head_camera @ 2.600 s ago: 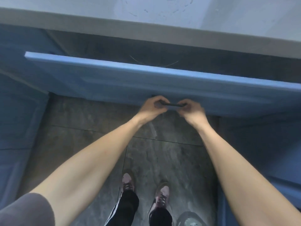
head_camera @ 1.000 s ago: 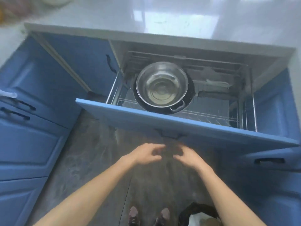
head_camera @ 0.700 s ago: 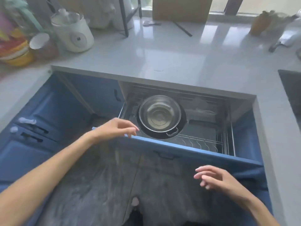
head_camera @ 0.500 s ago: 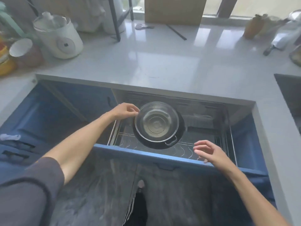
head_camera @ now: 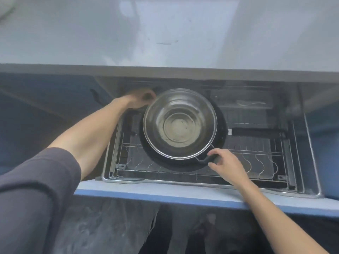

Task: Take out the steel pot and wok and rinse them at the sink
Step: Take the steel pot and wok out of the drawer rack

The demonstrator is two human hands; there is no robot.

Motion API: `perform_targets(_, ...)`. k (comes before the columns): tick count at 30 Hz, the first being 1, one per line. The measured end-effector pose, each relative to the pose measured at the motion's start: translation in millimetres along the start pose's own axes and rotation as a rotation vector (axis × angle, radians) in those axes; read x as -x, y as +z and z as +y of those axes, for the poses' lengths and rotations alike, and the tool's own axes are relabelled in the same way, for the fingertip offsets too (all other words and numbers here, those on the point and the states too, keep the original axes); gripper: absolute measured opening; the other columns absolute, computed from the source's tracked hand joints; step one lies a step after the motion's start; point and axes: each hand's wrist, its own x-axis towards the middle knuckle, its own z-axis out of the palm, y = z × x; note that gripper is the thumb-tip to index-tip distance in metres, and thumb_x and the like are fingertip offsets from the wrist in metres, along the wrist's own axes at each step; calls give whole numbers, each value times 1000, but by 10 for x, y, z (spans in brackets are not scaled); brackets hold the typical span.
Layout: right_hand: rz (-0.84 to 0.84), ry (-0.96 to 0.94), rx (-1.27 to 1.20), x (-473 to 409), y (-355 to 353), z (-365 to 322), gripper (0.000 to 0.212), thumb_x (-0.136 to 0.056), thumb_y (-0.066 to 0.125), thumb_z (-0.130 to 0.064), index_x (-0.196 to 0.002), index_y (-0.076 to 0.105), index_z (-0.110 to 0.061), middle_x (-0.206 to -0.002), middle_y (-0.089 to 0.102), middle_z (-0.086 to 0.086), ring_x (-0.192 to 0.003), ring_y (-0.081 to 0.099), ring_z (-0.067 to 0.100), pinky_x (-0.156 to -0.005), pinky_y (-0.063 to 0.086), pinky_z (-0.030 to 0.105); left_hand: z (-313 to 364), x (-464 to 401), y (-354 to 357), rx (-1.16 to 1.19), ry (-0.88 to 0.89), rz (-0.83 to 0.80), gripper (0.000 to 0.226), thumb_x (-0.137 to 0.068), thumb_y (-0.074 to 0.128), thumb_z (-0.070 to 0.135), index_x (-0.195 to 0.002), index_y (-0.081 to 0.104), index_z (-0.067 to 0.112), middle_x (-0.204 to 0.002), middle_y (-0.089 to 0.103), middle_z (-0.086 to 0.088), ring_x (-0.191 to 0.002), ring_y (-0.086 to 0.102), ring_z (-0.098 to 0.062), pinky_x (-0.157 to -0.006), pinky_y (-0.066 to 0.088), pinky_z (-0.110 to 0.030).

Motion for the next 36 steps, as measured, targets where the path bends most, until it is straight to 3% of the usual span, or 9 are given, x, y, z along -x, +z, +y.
perform_targets(5,9,-4,33,-93,-47,102,31,-81,68,-28,-109,58,-38,-117,53,-11,-80,54,7,-79,48,32,-286,-65,143,-21,-8,36,29,-87,64,29,-116,61,25,-134,53,0,-126,46,-22,-102,35,-34)
perform_targets(10,-45,28,30,-296,-90,61,30,-83,66,-30,-112,57,-34,-114,59,-3,-96,61,21,-84,48,35,-387,-87,239,25,-18,2,27,-86,66,18,-112,63,24,-120,56,8,-116,49,-13,-89,31,-24)
perform_targets(13,-75,42,-15,-386,-72,27,28,-84,66,-30,-107,52,-34,-103,62,-3,-83,65,24,-77,51,37,-437,-80,311,-13,-5,86,28,-83,68,18,-108,65,28,-128,58,10,-124,48,-16,-92,32,-25)
perform_targets(16,-113,-7,-83,-467,-80,1,42,-83,67,-26,-117,46,-38,-89,67,2,-73,62,21,-74,51,37,-487,-64,369,-83,32,135,31,-82,70,22,-111,64,31,-134,55,8,-128,45,-19,-95,32,-31)
perform_targets(22,-129,-81,-122,-485,-72,-52,44,-81,65,-13,-114,51,-39,-75,61,-1,-48,43,5,-62,43,25,-518,12,420,-95,58,251,47,-83,68,19,-127,57,28,-139,52,4,-134,38,-22,-107,30,-40)
perform_targets(26,-138,-68,-189,-373,-151,-14,43,-78,63,-8,-106,53,-40,-65,55,-10,-48,36,10,-55,37,20,-451,57,465,-4,27,241,55,-80,71,17,-131,54,29,-140,52,1,-133,39,-23,-106,31,-41)
perform_targets(31,-172,-80,-212,-53,-429,76,38,-80,59,-3,-101,54,-35,-43,42,-17,-47,28,8,-49,27,16,-307,346,404,29,150,207,53,-76,71,22,-128,57,26,-133,58,1,-126,47,-19,-105,37,-39)
perform_targets(34,-192,-77,-238,233,-691,76,40,-78,61,-1,-98,56,-35,-49,48,-14,-52,40,16,-58,34,25,-90,713,303,20,200,228,51,-76,71,23,-126,60,24,-129,60,1,-122,47,-16,-102,32,-29)
perform_targets(36,-196,-89,-294,457,-883,49,40,-78,65,-1,-100,58,-34,-70,63,-2,-61,57,24,-68,45,33,67,1035,223,35,217,254,50,-73,70,32,-123,63,25,-121,61,6,-116,47,-8,-100,30,-21)
